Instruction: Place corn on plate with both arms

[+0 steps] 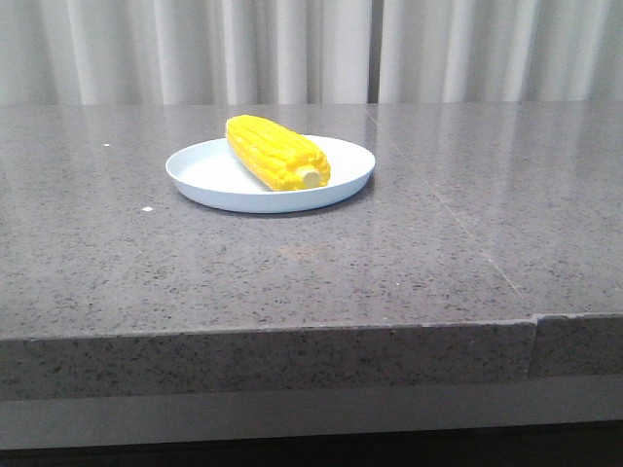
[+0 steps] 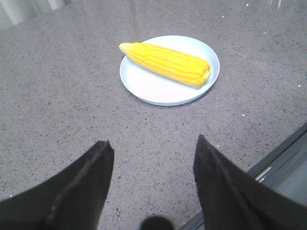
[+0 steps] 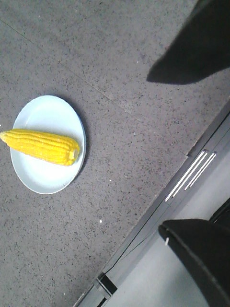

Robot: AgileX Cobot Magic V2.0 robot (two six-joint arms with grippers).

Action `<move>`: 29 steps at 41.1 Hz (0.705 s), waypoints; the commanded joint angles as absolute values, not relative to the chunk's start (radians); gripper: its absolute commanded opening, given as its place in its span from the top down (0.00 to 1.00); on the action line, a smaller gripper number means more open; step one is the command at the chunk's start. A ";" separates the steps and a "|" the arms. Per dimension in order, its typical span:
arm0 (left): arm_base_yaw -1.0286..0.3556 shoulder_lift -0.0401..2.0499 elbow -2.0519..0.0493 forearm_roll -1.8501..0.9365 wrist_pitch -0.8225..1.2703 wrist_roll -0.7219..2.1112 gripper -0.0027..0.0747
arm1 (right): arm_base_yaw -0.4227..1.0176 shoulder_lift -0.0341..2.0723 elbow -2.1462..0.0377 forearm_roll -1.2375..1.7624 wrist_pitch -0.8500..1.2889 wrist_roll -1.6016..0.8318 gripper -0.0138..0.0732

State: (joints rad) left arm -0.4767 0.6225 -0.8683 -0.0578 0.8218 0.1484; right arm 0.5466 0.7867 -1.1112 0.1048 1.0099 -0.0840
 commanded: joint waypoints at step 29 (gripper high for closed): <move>-0.484 0.628 -0.891 -0.062 0.755 0.135 0.87 | 0.547 0.582 -0.992 0.041 0.943 -0.086 0.54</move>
